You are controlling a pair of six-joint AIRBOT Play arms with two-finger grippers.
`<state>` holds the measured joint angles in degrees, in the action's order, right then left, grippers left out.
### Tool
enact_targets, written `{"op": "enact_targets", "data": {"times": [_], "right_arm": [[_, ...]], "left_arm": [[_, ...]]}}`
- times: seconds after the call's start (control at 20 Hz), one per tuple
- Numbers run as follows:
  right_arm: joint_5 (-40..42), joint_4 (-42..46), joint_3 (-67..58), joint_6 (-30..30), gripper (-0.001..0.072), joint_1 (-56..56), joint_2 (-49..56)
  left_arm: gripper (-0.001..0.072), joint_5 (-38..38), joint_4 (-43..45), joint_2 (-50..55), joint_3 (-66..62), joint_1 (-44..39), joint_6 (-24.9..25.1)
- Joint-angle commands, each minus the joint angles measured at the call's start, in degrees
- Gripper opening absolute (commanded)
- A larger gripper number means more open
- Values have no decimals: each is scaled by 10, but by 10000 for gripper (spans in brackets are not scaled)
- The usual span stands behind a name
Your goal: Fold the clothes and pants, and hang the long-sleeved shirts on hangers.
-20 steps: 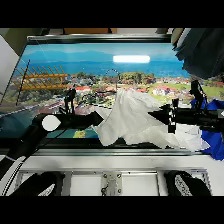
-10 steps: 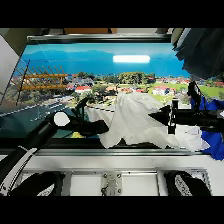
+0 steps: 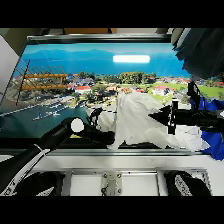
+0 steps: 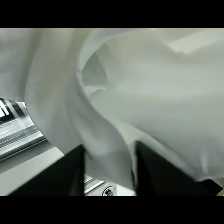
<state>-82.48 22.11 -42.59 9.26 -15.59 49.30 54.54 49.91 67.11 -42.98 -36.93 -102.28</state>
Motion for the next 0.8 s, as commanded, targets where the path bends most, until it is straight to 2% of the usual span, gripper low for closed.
{"op": "enact_targets", "data": {"times": [0.0,0.05,0.1,0.25,0.4,0.55,0.75], "right_arm": [[0,-1,0,0,6,0,0],[0,-1,0,0,5,0,0],[0,-1,0,0,5,0,-1],[0,-3,-2,3,5,0,-11],[2,-3,-13,32,4,0,-33],[2,-3,-23,78,4,0,-55],[-6,-5,-23,134,3,0,-92]], "left_arm": [[108,-10,3,3,0,-5,-6],[19,-8,16,2,0,-2,-6],[10,-2,29,-3,0,4,-7],[9,1,46,-46,0,53,-9],[9,28,86,-105,0,131,-18],[9,51,91,-136,0,202,-12],[9,49,90,-138,0,228,-10]]}}
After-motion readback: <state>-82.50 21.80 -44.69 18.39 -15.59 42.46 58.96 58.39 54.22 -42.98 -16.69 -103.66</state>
